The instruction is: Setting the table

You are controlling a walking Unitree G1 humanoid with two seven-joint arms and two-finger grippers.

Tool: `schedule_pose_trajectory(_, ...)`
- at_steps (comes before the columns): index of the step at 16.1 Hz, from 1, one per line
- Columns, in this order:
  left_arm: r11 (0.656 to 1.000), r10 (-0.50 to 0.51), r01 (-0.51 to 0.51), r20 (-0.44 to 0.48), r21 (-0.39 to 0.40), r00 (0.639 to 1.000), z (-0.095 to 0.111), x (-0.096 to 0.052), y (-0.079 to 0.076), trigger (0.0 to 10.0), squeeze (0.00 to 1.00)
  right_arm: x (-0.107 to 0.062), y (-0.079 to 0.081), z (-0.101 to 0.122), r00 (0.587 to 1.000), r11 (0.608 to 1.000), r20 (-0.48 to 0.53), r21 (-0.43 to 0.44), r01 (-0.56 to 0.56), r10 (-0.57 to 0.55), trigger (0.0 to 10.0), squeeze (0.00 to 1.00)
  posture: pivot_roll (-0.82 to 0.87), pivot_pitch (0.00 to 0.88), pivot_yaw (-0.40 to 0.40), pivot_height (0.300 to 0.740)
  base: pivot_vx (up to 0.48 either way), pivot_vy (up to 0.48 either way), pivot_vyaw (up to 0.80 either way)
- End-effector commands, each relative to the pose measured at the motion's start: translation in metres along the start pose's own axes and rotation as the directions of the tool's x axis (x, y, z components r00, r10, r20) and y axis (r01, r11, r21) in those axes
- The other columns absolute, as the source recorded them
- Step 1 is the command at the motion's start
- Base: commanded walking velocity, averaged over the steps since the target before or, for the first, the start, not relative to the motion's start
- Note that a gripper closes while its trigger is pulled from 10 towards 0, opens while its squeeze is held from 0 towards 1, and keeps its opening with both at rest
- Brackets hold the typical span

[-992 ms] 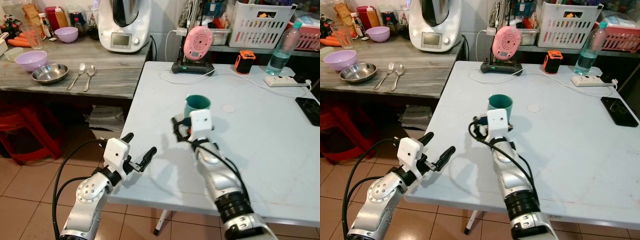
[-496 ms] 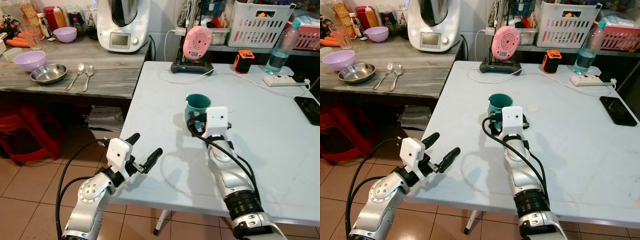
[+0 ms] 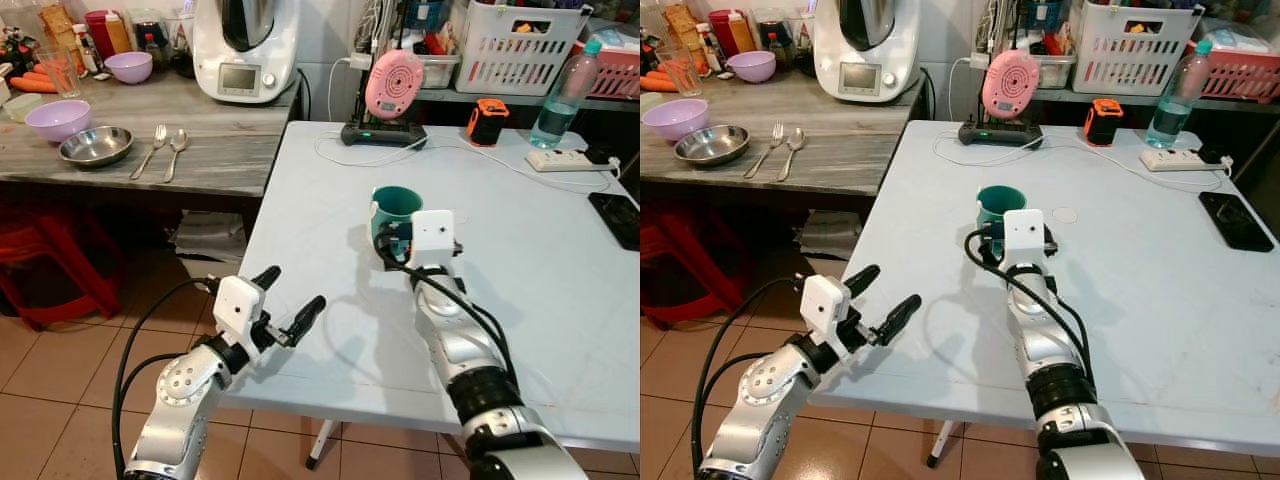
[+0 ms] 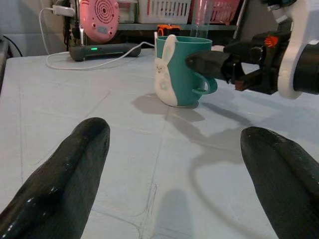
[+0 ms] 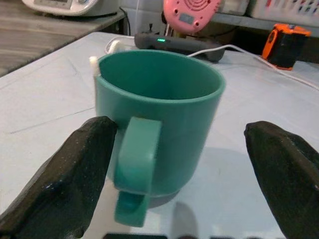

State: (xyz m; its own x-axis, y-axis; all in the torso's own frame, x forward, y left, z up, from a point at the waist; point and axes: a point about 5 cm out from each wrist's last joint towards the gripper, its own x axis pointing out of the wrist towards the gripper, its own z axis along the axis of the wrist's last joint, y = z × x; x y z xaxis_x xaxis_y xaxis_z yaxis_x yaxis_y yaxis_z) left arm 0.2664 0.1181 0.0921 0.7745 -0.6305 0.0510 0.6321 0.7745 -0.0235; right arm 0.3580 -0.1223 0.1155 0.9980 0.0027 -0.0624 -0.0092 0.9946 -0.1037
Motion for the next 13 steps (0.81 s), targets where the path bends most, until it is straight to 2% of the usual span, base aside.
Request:
schedule_pose_trajectory(1,1.0,-0.013,0.013,-0.004,0.007,1.0,0.001,0.001,-0.001,10.0,0.0,0.003,0.0,0.004,1.0,1.0,0.013,0.006,0.001,-0.001,9.6,0.0,0.0,0.004,-0.017,0.74,0.0,0.0,0.0)
schedule_pose_trajectory(2,1.0,-0.014,0.014,-0.005,0.008,1.0,0.001,0.001,-0.001,10.0,0.0,0.004,0.0,0.001,1.0,1.0,-0.002,0.015,0.002,-0.002,1.1,0.0,0.0,0.004,-0.017,0.74,0.0,0.0,0.0)
schedule_pose_trajectory(3,1.0,-0.014,0.014,-0.004,0.009,1.0,0.002,0.001,-0.001,10.0,0.0,0.004,0.001,0.0,1.0,1.0,-0.007,0.019,0.001,-0.001,0.0,0.0,0.0,0.008,-0.017,0.74,0.0,0.0,0.0)
schedule_pose_trajectory(13,1.0,-0.013,0.013,-0.002,0.01,1.0,0.002,0.003,-0.002,10.0,0.0,0.004,-0.002,-0.009,1.0,1.0,-0.017,0.014,-0.002,0.002,0.0,0.0,0.0,0.006,-0.02,0.74,0.0,0.0,0.0)
